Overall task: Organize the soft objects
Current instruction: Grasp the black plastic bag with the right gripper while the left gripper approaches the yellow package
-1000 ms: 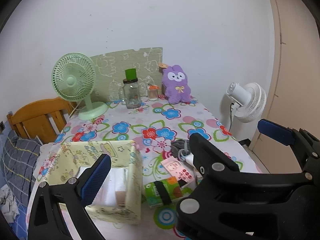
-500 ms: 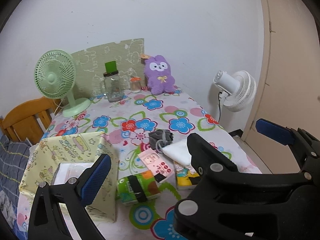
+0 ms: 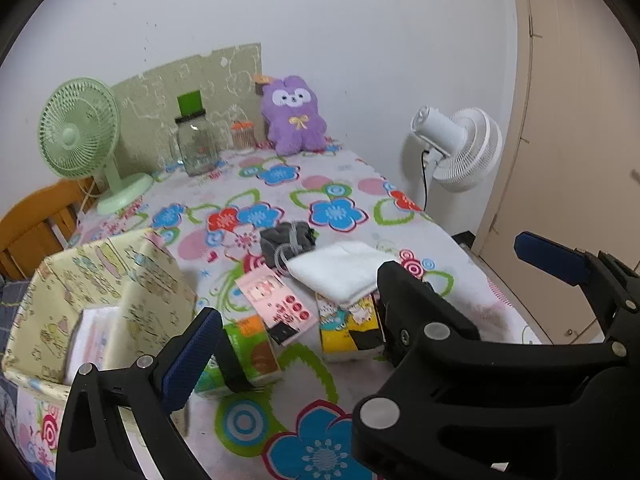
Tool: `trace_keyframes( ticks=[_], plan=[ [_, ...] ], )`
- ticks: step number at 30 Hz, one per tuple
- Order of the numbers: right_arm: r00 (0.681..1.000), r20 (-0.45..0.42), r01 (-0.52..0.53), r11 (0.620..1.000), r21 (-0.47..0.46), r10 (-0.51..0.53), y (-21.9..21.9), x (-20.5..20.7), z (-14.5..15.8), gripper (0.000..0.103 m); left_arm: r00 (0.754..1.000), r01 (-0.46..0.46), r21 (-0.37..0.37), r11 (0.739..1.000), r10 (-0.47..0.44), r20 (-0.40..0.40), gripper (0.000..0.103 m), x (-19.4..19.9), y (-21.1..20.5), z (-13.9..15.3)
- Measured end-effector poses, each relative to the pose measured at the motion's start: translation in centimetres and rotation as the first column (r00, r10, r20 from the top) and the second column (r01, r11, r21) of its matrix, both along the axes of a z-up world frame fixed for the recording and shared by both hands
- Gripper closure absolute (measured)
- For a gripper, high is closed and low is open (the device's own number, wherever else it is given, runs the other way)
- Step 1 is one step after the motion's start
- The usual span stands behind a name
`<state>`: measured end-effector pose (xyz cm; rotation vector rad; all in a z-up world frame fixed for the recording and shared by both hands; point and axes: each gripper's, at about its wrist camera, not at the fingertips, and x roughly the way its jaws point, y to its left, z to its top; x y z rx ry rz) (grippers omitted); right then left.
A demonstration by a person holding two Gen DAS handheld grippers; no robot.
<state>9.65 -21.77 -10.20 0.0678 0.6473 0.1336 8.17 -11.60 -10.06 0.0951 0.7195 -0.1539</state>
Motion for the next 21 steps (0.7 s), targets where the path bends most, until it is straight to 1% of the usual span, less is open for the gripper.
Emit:
trace_keyframes(
  ticks=[4,10,16,18,21],
  plan=[
    [1.0,-0.029,0.013,1.0,-0.002,-0.013,-0.4,0.4,-1.1,0.001,0.999,0.0,-0.003,1.0,0.0,-0.033,0.0,0.6,-0.2,-1.1],
    [0.997,-0.078,0.02,1.0,0.009,-0.019,-0.6,1.5,-2.9,0.001,0.996,-0.027,0.0,1.0,0.027,-0.09,0.001,1.7,-0.1,-2.9],
    [0.991,-0.133,0.02,0.999,0.028,-0.016,-0.6,2.7,-4.5,0.006,0.991,-0.036,0.005,0.999,0.036,-0.126,0.001,2.5,0.1,-4.2],
    [0.988,-0.152,0.019,0.999,0.034,-0.014,-0.6,3.1,-5.0,0.01,0.99,-0.037,0.009,0.999,0.038,-0.137,0.001,2.7,0.1,-4.5],
    [0.982,-0.191,0.014,0.998,0.054,-0.004,-0.6,3.6,-5.7,0.022,0.988,-0.037,0.013,0.999,0.039,-0.148,0.001,3.0,0.0,-4.8]
  ],
)
